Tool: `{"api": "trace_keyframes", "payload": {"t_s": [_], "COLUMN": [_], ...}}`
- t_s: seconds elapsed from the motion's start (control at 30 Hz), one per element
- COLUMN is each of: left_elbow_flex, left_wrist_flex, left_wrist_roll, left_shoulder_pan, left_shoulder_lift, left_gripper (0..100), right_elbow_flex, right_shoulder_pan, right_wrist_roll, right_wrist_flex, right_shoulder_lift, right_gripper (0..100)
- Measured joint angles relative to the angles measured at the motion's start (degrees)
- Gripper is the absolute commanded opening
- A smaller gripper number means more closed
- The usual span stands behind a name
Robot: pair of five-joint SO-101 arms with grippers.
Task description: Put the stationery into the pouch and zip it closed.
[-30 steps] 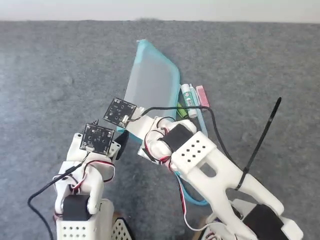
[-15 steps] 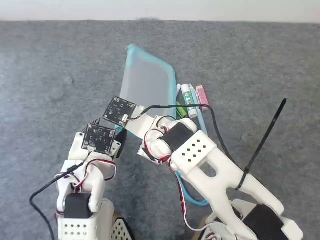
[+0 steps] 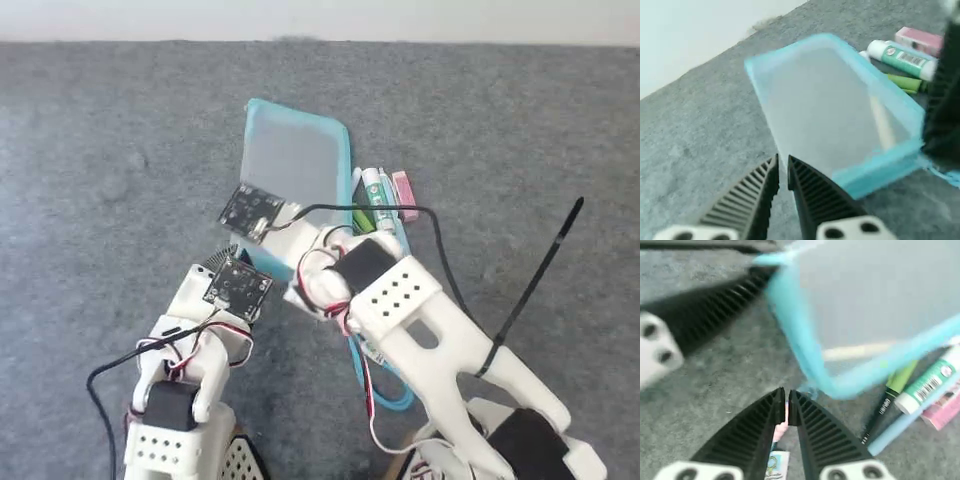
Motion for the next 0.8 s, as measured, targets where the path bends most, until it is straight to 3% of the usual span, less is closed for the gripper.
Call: {"api": "trace_keyframes", "payload": {"t_s": [0.13, 0.3, 0.4, 0.6, 0.8], "left_elbow_flex": [-2.81, -5.01, -6.59, -10.02, -10.29], "left_wrist_flex": [1.05, 3.16, 3.87, 6.86, 7.56], "left_wrist_roll": [2.11, 3.16, 5.71, 7.74, 7.65], "left_shoulder_pan": [-1.85, -2.90, -7.91, -26.02, -27.96], "left_shoulder_lift": [0.00, 0.00, 0.00, 0.00, 0.00], "left_gripper": [2, 4, 9, 11, 11], "right_elbow_flex": [1.32, 7.03, 12.66, 13.45, 13.45], "right_shoulder_pan": [2.02, 2.11, 2.11, -2.11, -2.81], "right_wrist_roll": [-1.49, -2.11, -0.62, 5.63, 14.24], "right_wrist_flex": [-2.90, -6.77, -13.54, -20.66, -26.46], "right_shoulder_lift": [0.00, 0.00, 0.00, 0.00, 6.15], "right_gripper": [1.6, 11.0, 14.5, 23.7, 27.2]}}
